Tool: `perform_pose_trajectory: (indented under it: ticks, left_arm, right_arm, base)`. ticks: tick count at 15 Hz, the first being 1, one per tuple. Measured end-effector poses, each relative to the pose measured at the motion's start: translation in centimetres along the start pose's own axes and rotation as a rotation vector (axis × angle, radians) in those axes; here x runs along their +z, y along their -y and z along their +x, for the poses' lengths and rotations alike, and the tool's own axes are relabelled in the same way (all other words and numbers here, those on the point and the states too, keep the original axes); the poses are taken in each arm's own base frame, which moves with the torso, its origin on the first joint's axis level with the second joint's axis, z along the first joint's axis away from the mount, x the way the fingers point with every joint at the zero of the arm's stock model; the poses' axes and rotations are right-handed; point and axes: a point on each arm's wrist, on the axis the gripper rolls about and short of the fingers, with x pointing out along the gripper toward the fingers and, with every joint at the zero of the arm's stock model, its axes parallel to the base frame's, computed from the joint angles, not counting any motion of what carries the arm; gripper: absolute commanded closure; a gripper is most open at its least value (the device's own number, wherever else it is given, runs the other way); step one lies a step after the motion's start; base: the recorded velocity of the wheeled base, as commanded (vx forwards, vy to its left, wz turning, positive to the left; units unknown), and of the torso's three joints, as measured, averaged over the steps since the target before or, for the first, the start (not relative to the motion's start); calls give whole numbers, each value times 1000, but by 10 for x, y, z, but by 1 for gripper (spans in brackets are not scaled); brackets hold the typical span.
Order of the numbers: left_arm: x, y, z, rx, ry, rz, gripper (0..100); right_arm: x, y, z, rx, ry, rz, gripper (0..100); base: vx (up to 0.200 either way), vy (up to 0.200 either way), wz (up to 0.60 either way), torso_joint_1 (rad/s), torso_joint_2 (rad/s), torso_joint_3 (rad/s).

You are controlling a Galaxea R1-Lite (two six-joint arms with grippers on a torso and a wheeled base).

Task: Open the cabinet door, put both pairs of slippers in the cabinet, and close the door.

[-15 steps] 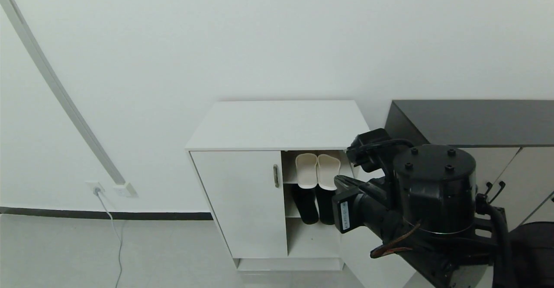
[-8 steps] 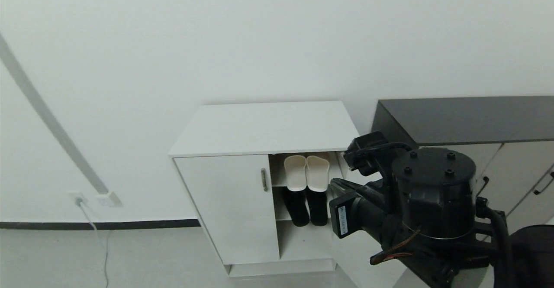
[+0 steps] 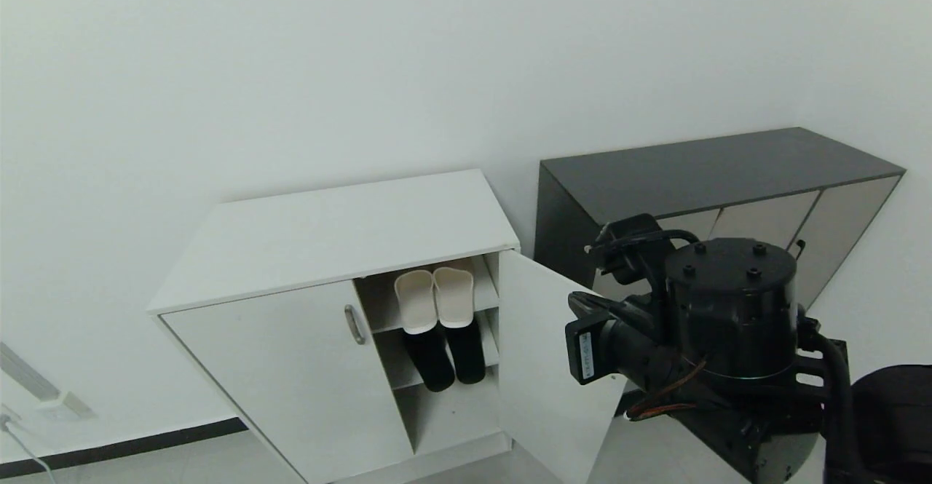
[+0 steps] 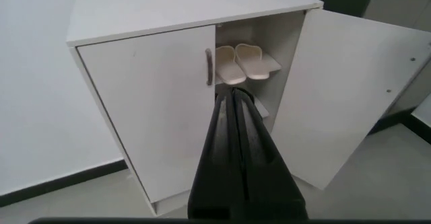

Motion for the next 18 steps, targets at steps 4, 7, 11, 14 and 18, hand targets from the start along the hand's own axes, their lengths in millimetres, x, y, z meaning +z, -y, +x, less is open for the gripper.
perform_pose_trajectory:
  ticks: [4, 7, 11, 14, 18]
  left_arm:
    - [0, 0, 0, -1, 0, -1, 100]
    - [0, 0, 0, -1, 0, -1, 100]
    - [0, 0, 0, -1, 1, -1, 100]
    - [0, 0, 0, -1, 0, -1, 100]
    - [0, 0, 0, 0, 0, 0, 100]
  right_arm:
    - [-1, 1, 2, -7, -5, -2, 100]
    - [-2, 3, 7, -21, -8, -5, 100]
    - [8, 20, 32, -98, 16, 4, 100]
    - [24, 49, 66, -158, 1, 28, 100]
    - [44, 90, 103, -176, -55, 101, 100]
  base:
    - [-150, 0, 0, 4, 1, 1]
    - [-200, 0, 0, -6, -4, 1]
    - [0, 0, 0, 0, 0, 0]
    - [0, 0, 0, 0, 0, 0]
    - [0, 0, 0, 0, 0, 0]
